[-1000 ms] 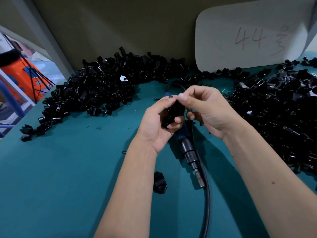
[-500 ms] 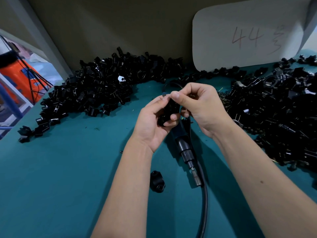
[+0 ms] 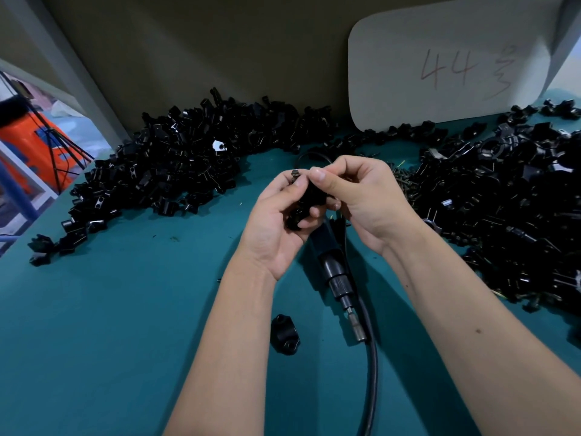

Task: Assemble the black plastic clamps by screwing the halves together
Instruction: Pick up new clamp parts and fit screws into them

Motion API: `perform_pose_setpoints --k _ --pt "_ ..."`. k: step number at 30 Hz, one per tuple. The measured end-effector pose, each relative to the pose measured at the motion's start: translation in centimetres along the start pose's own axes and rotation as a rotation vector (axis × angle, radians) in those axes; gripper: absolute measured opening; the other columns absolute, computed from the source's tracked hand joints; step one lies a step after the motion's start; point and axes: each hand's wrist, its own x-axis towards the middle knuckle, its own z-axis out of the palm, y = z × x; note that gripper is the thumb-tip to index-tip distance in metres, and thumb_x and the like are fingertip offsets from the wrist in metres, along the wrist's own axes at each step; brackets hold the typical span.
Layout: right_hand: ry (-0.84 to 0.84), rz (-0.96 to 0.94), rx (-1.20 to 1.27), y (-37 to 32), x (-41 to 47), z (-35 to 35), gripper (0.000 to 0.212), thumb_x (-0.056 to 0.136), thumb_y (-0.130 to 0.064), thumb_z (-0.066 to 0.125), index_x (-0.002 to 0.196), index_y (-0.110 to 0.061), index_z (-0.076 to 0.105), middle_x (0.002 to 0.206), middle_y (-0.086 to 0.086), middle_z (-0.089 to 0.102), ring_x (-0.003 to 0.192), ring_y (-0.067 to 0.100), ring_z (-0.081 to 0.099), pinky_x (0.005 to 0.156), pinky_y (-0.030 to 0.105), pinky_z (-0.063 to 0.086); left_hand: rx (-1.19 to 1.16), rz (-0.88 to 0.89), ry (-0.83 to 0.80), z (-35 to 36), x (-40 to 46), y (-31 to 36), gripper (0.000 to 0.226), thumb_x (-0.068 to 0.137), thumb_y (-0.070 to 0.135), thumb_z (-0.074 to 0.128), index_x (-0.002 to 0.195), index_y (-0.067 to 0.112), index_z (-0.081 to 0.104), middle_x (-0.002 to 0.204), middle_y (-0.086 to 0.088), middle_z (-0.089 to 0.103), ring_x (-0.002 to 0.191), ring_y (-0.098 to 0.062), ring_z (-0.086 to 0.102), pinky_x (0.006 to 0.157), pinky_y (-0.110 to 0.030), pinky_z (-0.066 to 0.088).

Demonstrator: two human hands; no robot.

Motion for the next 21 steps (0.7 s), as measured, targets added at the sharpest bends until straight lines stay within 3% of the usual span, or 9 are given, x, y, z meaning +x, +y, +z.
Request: perform_pose_setpoints --k 4,7,11,14,17,21 --pt "0.056 0.090 0.049 0.0 0.1 0.3 0.027 0.081 -0.018 0.081 0.063 -0.016 0.061 0.075 0.008 0.072 0.057 0.018 0.063 0.050 0.028 0.053 0.014 0.036 0.049 0.7 -0.1 -0.2 0.011 0.105 0.014 0.049 0.103 0.009 0.059 0.084 -0.002 0.071 0.062 -0.014 0.062 0.052 -0.018 0.037" --pt "0.163 0.122 0.069 -0.1 0.3 0.5 0.031 0.091 -0.012 0.076 0.069 -0.012 0.055 0.064 0.003 0.070 0.049 0.014 0.060 0.044 0.024 0.048 0.019 0.050 0.077 0.9 -0.1 -0.4 0.020 0.108 0.020 0.042 0.107 0.011 0.060 0.089 -0.004 0.073 0.069 -0.015 0.062 0.059 -0.021 0.041" --pt "0.255 0.131 0.068 0.1 0.6 0.6 0.031 0.093 -0.013 0.076 0.070 -0.013 0.054 0.057 -0.002 0.066 0.046 0.009 0.059 0.043 0.021 0.045 0.094 0.115 0.090 1.0 0.1 -1.0 0.018 0.109 0.012 0.042 0.115 0.012 0.059 0.097 0.000 0.073 0.081 -0.010 0.070 0.067 -0.021 0.052" --pt "0.264 0.023 -0.038 0.4 0.5 0.3 0.024 0.094 -0.016 0.076 0.075 -0.014 0.061 0.067 -0.004 0.068 0.059 0.007 0.062 0.055 0.021 0.048 0.169 0.174 0.103 0.8 0.4 -1.2 0.017 0.108 0.012 0.048 0.118 0.011 0.061 0.103 -0.001 0.071 0.086 -0.013 0.071 0.075 -0.025 0.055" --pt "0.168 -0.088 -0.202 0.4 0.5 -0.2 0.005 0.097 -0.018 0.072 0.093 -0.017 0.074 0.080 -0.006 0.068 0.077 0.006 0.062 0.069 0.020 0.050 0.268 0.255 0.133 0.2 0.8 -1.2 0.015 0.105 0.010 0.056 0.115 0.013 0.066 0.107 -0.003 0.072 0.093 -0.012 0.071 0.081 -0.029 0.057" --pt "0.097 -0.087 -0.244 0.4 0.5 -0.4 0.008 0.097 -0.009 0.071 0.096 -0.012 0.078 0.085 -0.003 0.074 0.083 0.010 0.065 0.078 0.025 0.054 0.354 0.283 0.113 -0.5 0.9 -1.4 0.017 0.100 0.008 0.064 0.116 0.011 0.070 0.112 -0.005 0.075 0.100 -0.016 0.072 0.085 -0.036 0.059"
